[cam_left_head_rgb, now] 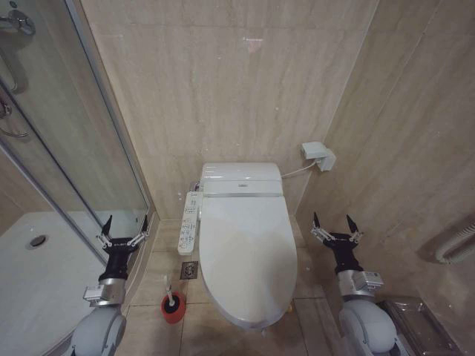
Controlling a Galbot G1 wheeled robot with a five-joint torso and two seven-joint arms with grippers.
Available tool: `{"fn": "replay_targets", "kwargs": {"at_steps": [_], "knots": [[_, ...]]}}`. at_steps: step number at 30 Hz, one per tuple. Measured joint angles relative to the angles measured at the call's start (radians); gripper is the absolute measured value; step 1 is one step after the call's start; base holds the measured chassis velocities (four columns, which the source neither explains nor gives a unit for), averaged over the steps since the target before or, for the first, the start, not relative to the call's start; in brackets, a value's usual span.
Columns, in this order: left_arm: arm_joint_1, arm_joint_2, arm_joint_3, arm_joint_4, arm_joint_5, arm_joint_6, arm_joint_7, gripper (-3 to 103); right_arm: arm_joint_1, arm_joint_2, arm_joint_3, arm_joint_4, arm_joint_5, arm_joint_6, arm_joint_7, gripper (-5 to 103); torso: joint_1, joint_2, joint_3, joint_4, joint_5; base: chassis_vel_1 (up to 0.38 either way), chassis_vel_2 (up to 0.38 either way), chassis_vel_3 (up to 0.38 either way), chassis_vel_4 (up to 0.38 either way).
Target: Open the toilet lid, clean the toilet bowl with a toilet brush, close the toilet lid, and flush.
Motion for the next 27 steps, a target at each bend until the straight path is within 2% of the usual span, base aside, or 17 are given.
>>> {"fn": "replay_targets", "kwargs": {"at_steps": [6,15,27], "knots": [[0.01,0.014,-0.013,-0.073,-0.033,0.043,-0.01,100,0.0,0.0,0.0,0.0,0.0,0.0,0.0,100,0.0,0.0,0.0,0.0002,0.0003,0.0,0.0,0.0,0.0],[0.012,0.014,0.017,-0.066,-0.103,0.093,-0.05,100,0.0,0.0,0.0,0.0,0.0,0.0,0.0,100,0.0,0.0,0.0,0.0,0.0,0.0,0.0,0.0,0.0],[0.012,-0.009,0.056,-0.089,-0.045,0.087,-0.046,100,0.0,0.0,0.0,0.0,0.0,0.0,0.0,100,0.0,0.0,0.0,0.0001,0.0,-0.028,0.007,0.035,-0.008]]}}
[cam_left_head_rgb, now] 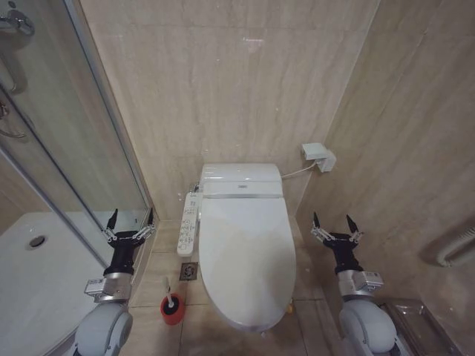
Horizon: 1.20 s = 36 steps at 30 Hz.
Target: Open the toilet lid, clean the toilet bowl with a toilet brush, close the toilet lid, and flush.
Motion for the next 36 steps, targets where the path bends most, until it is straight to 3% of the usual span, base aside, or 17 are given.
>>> {"fn": "replay_targets", "kwargs": {"at_steps": [15,36], "knots": [[-0.013,-0.019,0.021,0.037,0.031,-0.032,0.009,100,0.0,0.0,0.0,0.0,0.0,0.0,0.0,100,0.0,0.0,0.0,0.0,0.0,-0.055,0.028,0.057,-0.033],[-0.054,-0.025,0.049,0.076,0.037,-0.031,0.011,100,0.0,0.0,0.0,0.0,0.0,0.0,0.0,100,0.0,0.0,0.0,-0.0002,0.0001,-0.051,0.051,0.051,-0.059]]}}
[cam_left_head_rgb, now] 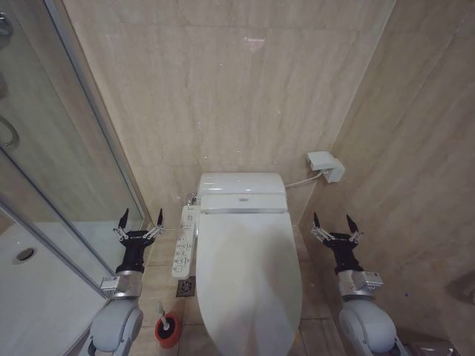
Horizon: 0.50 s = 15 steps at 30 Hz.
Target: Open the toilet lid, clean the toilet bowl with a toilet brush, close the toilet lid, and flush.
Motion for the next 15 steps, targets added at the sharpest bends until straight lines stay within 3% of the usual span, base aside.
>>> {"fn": "replay_targets", "kwargs": {"at_steps": [15], "knots": [[-0.048,-0.001,0.026,0.058,0.007,0.008,0.001,100,0.001,0.0,0.0,0.0,0.0,0.0,0.0,100,0.002,-0.001,0.001,0.0004,0.0,-0.121,0.122,0.127,-0.115]]}}
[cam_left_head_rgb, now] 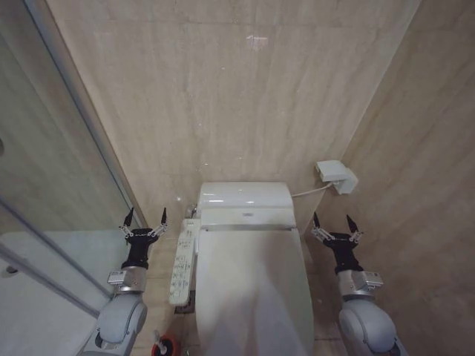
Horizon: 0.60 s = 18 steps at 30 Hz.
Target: Open the toilet lid, clean the toilet bowl with a toilet brush, close the toilet lid, and flush.
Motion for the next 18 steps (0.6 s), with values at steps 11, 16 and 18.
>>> {"fn": "replay_targets", "kwargs": {"at_steps": [11,16,18], "knots": [[-0.197,0.043,0.108,0.181,-0.053,0.042,0.0,100,-0.001,0.0,0.0,0.0,0.0,0.0,0.0,100,-0.002,0.001,-0.001,-0.0001,0.0,0.026,-0.02,-0.033,0.014],[-0.332,0.056,0.218,0.286,-0.107,0.053,0.003,100,-0.001,0.0,0.0,0.0,0.0,0.0,0.0,100,-0.001,0.0,0.0,-0.0003,0.0001,0.0,0.0,0.0,0.0],[-0.392,0.058,0.285,0.342,-0.136,0.053,0.008,100,-0.001,0.0,0.0,0.0,0.0,0.0,0.0,100,-0.001,0.0,0.0,-0.0002,0.0,0.0,0.0,0.0,0.0]]}}
